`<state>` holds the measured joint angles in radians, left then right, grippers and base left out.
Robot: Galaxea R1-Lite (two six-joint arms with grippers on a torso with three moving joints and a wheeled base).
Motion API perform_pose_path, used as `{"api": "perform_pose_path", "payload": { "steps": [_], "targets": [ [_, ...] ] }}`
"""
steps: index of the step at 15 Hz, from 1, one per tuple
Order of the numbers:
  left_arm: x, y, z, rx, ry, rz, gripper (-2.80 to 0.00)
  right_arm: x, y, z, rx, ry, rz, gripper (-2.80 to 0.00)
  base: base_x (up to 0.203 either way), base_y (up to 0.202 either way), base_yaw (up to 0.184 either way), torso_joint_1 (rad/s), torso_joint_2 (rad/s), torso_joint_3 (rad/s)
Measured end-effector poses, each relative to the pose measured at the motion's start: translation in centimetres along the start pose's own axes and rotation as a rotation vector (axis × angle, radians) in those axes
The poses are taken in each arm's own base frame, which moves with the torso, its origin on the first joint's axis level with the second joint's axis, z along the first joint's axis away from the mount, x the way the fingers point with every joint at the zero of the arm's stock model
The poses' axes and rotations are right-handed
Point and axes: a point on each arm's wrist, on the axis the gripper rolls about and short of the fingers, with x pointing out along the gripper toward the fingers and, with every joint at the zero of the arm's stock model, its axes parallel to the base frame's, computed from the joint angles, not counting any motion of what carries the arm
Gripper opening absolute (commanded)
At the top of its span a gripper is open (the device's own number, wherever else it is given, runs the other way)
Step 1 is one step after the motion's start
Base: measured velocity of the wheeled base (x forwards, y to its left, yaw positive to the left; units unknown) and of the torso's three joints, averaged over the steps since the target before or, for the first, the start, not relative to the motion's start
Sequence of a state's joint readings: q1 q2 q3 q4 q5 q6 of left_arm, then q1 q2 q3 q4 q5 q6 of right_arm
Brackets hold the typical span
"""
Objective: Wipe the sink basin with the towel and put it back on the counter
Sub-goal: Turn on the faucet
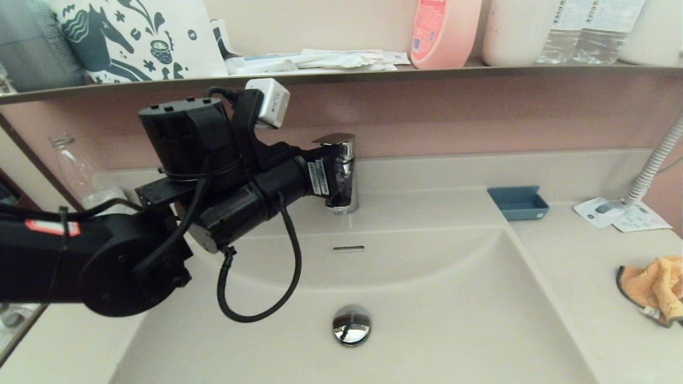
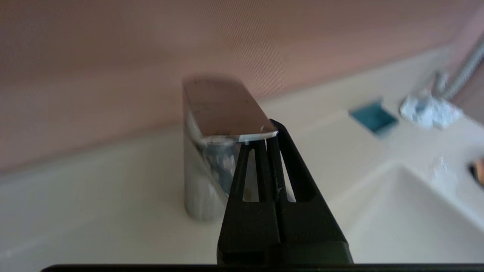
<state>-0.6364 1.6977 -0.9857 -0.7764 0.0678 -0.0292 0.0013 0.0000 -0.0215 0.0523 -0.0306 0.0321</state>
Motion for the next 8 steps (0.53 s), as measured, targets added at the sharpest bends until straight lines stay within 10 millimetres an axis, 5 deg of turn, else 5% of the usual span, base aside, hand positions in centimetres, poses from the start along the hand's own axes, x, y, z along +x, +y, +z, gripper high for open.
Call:
{"api": "perform_pose_path", "payload": {
  "steps": [8],
  "targets": [
    [0.69, -0.73, 0.76, -0.007, -0.034, -0.009, -2.80, 0.00, 0.00, 0.00, 0.000, 0.000, 0.000, -2.80, 0.000, 0.000, 0.000, 0.000, 0.00, 0.000]
  ]
}}
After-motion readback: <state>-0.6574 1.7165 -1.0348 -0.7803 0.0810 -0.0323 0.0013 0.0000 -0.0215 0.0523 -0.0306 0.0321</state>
